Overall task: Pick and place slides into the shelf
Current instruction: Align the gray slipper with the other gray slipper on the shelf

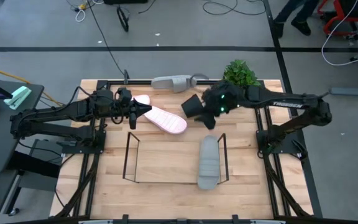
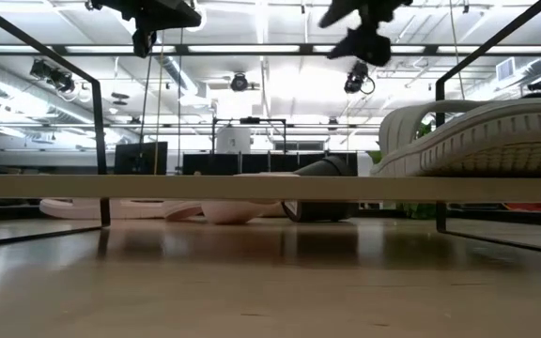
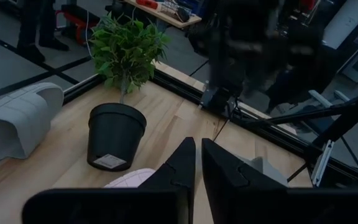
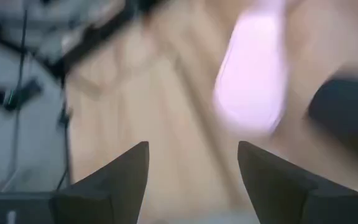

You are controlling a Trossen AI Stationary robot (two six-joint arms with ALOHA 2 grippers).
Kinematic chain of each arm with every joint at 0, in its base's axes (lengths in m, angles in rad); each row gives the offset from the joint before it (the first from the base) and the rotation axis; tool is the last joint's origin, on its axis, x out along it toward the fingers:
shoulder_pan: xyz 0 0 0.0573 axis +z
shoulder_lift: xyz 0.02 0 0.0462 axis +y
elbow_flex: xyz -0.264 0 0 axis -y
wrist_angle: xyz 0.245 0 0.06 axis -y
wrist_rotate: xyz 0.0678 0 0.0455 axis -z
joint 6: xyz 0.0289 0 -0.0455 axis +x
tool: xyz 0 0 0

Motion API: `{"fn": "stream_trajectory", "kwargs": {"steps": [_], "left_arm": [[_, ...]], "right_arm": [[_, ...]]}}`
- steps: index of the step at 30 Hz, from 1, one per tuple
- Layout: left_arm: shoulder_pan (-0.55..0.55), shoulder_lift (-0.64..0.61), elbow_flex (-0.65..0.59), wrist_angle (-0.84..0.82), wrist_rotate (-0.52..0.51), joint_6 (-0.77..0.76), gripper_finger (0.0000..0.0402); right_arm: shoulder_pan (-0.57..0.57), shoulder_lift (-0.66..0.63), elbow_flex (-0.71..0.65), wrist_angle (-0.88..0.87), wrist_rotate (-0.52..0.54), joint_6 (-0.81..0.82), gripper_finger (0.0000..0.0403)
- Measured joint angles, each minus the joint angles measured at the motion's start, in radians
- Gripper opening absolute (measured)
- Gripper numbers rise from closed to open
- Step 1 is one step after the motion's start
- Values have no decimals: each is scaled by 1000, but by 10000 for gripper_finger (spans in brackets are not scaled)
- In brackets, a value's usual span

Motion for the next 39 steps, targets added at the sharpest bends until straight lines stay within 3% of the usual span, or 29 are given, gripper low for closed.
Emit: {"fn": "stream_trajectory", "kwargs": {"steps": [3, 8, 17, 21, 29, 39], "left_arm": [[0, 0, 0, 0, 0, -7, 33], [3, 0, 0, 2, -2, -7, 25], [74, 0, 0, 37, -172, -9, 33], [130, 0, 0, 57, -185, -35, 36], [212, 0, 0, 76, -185, -36, 25], [293, 0, 0, 76, -185, -6, 33]], "right_arm": [[-46, -12, 0, 107, 87, -60, 252], [-154, 9, 1, 154, 74, -151, 252], [-412, 151, 57, 142, -219, -325, 252], [-478, 260, 193, 79, -313, -413, 252], [-529, 479, 514, -156, -333, -564, 252], [-564, 648, 777, -269, -331, -533, 252]]}}
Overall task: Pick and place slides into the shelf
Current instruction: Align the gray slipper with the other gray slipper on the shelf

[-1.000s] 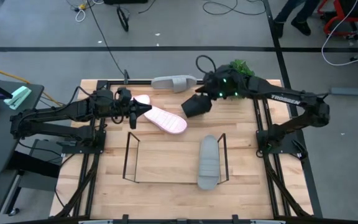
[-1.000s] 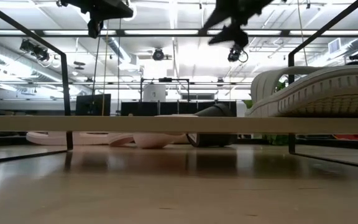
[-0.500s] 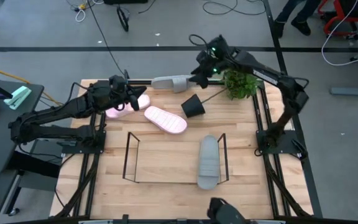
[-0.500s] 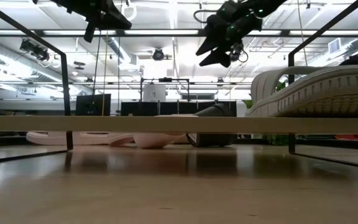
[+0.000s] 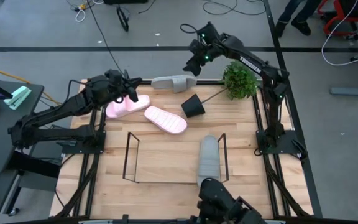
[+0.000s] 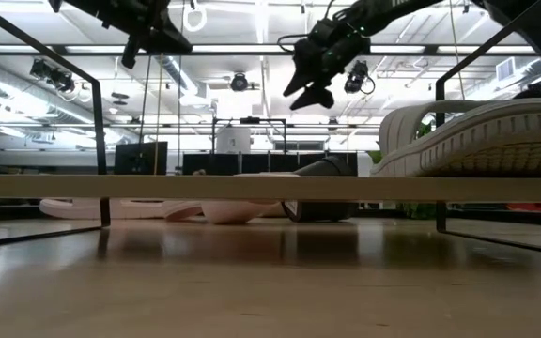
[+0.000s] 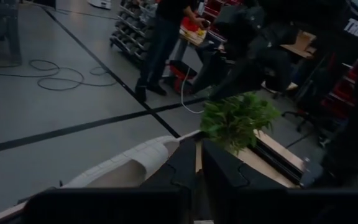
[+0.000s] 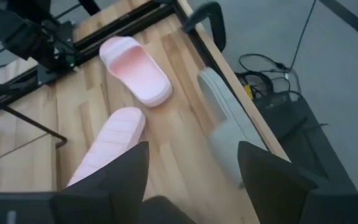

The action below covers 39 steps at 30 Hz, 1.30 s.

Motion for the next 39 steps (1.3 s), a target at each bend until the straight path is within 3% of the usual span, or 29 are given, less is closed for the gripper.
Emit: {"fn": "stream_trajectory", "kwargs": {"steps": [5, 12, 19, 31, 39], "left_arm": [[19, 0, 0, 0, 10, 33, 32], [41, 0, 0, 0, 95, 99, 23], [69, 0, 0, 0, 154, 171, 32], [142, 0, 0, 0, 224, 194, 22], [167, 0, 0, 0, 224, 194, 31]], "right_arm": [[24, 50, 81, -14, 54, 5, 252], [23, 161, 166, -74, 102, 146, 249], [24, 230, 239, -171, 171, 143, 235], [24, 254, 272, -308, 457, 242, 233], [24, 254, 272, -325, 425, 280, 233]]}}
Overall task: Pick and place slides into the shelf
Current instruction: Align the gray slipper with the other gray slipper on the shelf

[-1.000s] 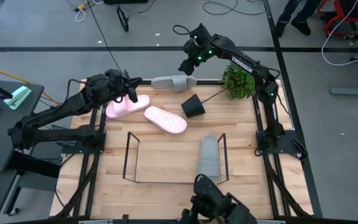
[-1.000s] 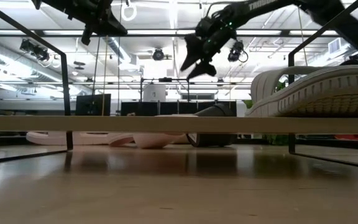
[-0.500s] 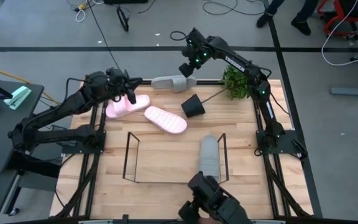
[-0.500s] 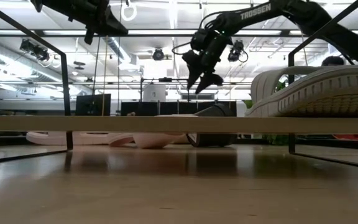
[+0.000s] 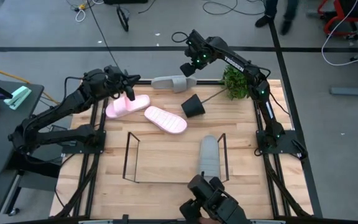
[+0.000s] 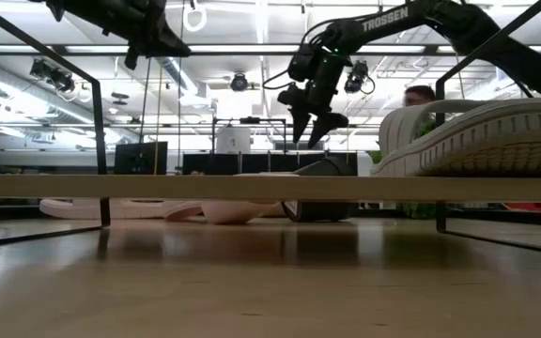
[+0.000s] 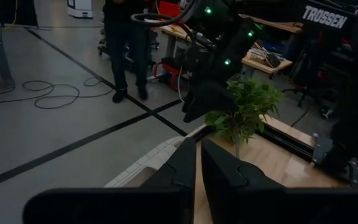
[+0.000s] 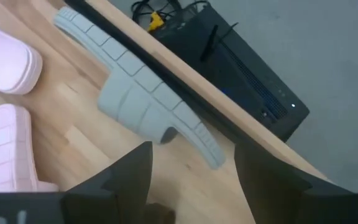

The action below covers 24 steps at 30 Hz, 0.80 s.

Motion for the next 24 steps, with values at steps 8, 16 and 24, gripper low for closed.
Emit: {"fn": "stream_trajectory", "kwargs": {"steps": [8, 16, 24], "left_arm": [[9, 0, 0, 0, 0, -7, 24], [9, 0, 0, 0, 0, -11, 32], [9, 0, 0, 0, -1, -11, 34]], "right_arm": [[3, 24, -15, 12, -33, -28, 233], [-4, 31, -17, 4, -43, -6, 233], [3, 48, -16, 18, -15, 5, 233]]}}
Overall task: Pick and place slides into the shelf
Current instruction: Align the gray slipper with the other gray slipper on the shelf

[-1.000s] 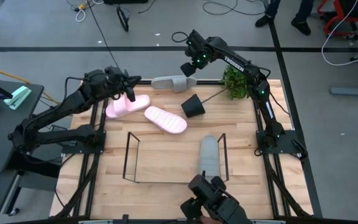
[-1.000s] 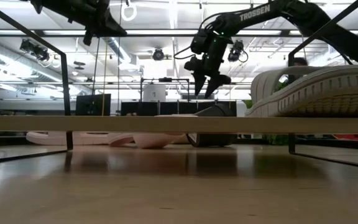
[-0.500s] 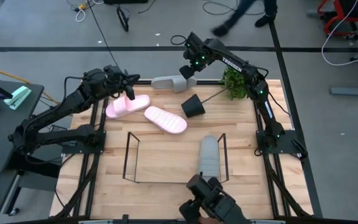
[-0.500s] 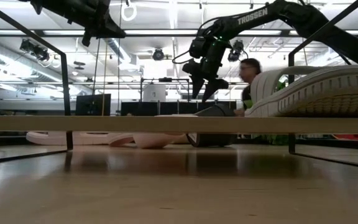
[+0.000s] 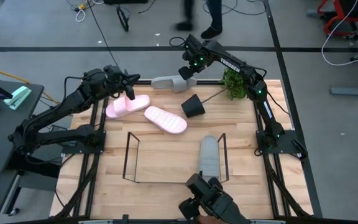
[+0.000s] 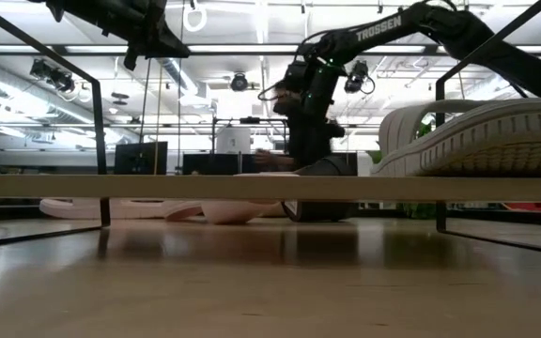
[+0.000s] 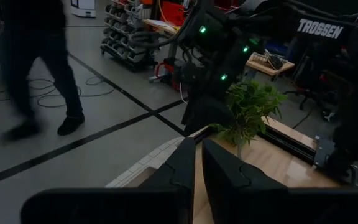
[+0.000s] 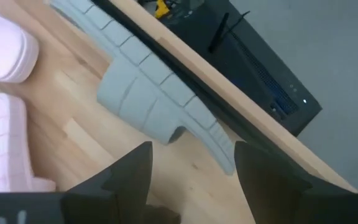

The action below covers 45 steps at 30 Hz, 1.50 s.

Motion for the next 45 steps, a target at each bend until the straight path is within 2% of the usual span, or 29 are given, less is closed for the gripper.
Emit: {"fn": "stream_trajectory", "kwargs": {"steps": [12, 22, 45], "left_arm": [[0, 0, 0, 0, 0, 0, 25], [0, 0, 0, -3, 0, 0, 32], [0, 0, 0, -7, 0, 3, 25]], "right_arm": [[4, 67, -1, -1, -14, 41, 233], [3, 83, 0, 6, 28, 41, 233], [29, 76, 10, 13, 122, -77, 233]]}}
